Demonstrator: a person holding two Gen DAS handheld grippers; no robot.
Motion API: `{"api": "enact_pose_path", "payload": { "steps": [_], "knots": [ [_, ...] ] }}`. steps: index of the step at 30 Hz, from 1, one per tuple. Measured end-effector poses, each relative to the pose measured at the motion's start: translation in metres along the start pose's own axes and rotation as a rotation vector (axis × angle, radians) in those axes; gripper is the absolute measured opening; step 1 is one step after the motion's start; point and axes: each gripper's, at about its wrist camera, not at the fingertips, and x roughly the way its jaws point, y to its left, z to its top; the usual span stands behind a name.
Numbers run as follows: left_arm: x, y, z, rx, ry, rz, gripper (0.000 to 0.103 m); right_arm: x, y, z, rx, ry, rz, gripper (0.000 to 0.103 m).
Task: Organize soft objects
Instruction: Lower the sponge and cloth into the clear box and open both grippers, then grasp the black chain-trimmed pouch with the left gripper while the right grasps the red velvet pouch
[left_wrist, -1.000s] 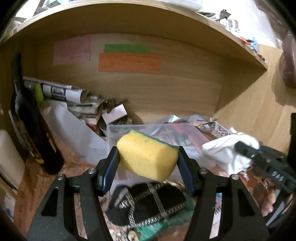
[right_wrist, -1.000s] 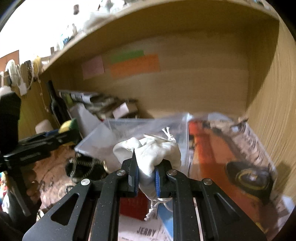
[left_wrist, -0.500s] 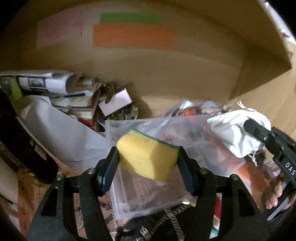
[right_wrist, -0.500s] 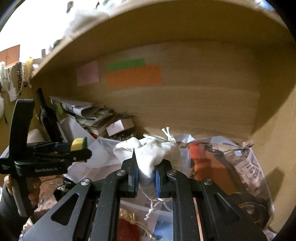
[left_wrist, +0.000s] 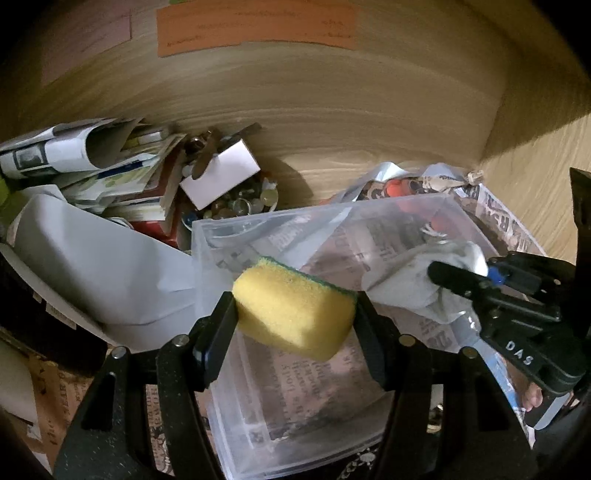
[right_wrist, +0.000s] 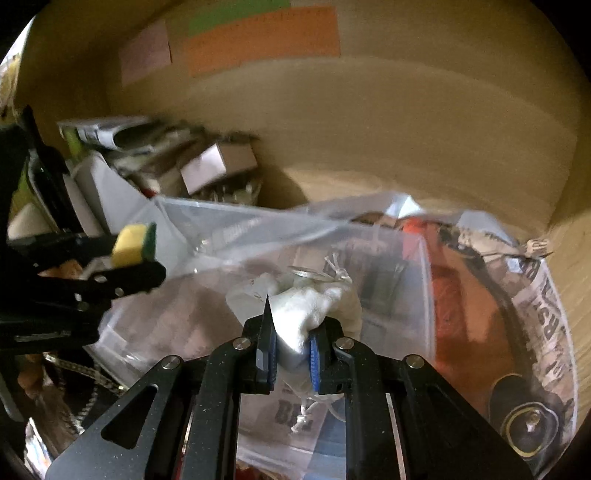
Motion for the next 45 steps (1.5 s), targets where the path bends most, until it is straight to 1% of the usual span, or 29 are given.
{"api": "enact_pose_path", "payload": {
  "steps": [1,3,4,5,6,7,8,9,11,12,14,15,19,21,24,28,31,35,38,39,40,41,42,43,45],
  "knots": [
    [0.001,0.0,0.0,0.0,0.003,-0.003,0.063,0.001,0.001,-0.001,-0.001,0.015,0.004,0.013],
    [-0.001,0.0,0.0,0.0,0.007,-0.01,0.065,0.001,0.001,0.0,-0.004,0.026,0.012,0.018],
    [-0.002,0.0,0.0,0.001,0.009,-0.013,0.066,0.0,0.002,0.0,-0.009,0.027,0.006,0.025],
    [-0.004,0.0,0.001,0.002,0.009,-0.016,0.068,-0.002,0.002,0.0,-0.012,0.025,0.003,0.035],
    [-0.007,0.0,0.001,0.004,0.005,-0.023,0.07,-0.006,0.003,-0.001,-0.015,0.016,0.006,0.04],
    [-0.01,0.0,0.001,0.005,0.001,-0.028,0.07,-0.009,0.004,-0.001,-0.017,0.006,0.005,0.049],
    [-0.014,0.001,0.002,0.005,-0.006,-0.033,0.072,-0.012,0.006,-0.001,-0.021,-0.008,0.003,0.055],
    [-0.019,0.001,0.002,0.003,-0.016,-0.035,0.073,-0.018,0.007,-0.001,-0.026,-0.021,-0.001,0.058],
    [-0.031,0.003,0.002,-0.004,-0.044,-0.039,0.075,-0.028,0.01,0.001,-0.033,-0.051,-0.007,0.066],
    [-0.039,0.004,0.002,-0.008,-0.063,-0.041,0.079,-0.034,0.012,0.002,-0.039,-0.067,-0.01,0.07],
    [-0.056,0.005,0.0,-0.008,-0.109,-0.033,0.085,-0.047,0.016,0.002,-0.053,-0.103,-0.019,0.084],
    [-0.064,0.005,-0.001,-0.004,-0.132,-0.031,0.088,-0.054,0.017,0.002,-0.063,-0.123,-0.021,0.085],
    [-0.094,0.005,-0.009,0.007,-0.198,-0.03,0.095,-0.07,0.021,0.002,-0.079,-0.155,-0.017,0.086],
    [-0.109,0.008,-0.018,0.005,-0.229,-0.028,0.099,-0.079,0.023,0.0,-0.075,-0.17,-0.002,0.086],
    [-0.122,0.013,-0.032,-0.005,-0.26,-0.018,0.101,-0.09,0.025,-0.01,-0.074,-0.197,0.003,0.087],
    [-0.12,0.018,-0.051,-0.022,-0.241,-0.024,0.101,-0.098,0.029,-0.027,-0.064,-0.209,0.02,0.095],
    [-0.114,0.018,-0.066,-0.016,-0.216,-0.018,0.101,-0.096,0.03,-0.04,-0.047,-0.192,0.028,0.095],
    [-0.1,0.015,-0.085,0.0,-0.171,-0.002,0.101,-0.081,0.029,-0.058,-0.016,-0.131,0.041,0.095],
    [-0.09,0.011,-0.097,-0.001,-0.145,-0.01,0.101,-0.067,0.027,-0.068,0.014,-0.078,0.072,0.094],
    [-0.089,0.01,-0.101,-0.001,-0.142,-0.01,0.098,-0.062,0.026,-0.071,0.028,-0.058,0.089,0.093],
    [-0.087,0.01,-0.103,-0.002,-0.139,-0.012,0.094,-0.059,0.025,-0.074,0.037,-0.042,0.104,0.088],
    [-0.085,0.009,-0.105,-0.003,-0.134,-0.014,0.087,-0.057,0.024,-0.076,0.043,-0.027,0.115,0.083],
    [-0.082,0.009,-0.106,-0.003,-0.125,-0.021,0.081,-0.054,0.024,-0.078,0.049,-0.012,0.125,0.08],
    [-0.078,0.009,-0.108,-0.006,-0.115,-0.031,0.08,-0.05,0.024,-0.079,0.049,0.003,0.13,0.075],
    [-0.072,0.009,-0.109,-0.013,-0.097,-0.043,0.068,-0.045,0.026,-0.083,0.044,0.024,0.133,0.068]
  ]
}}
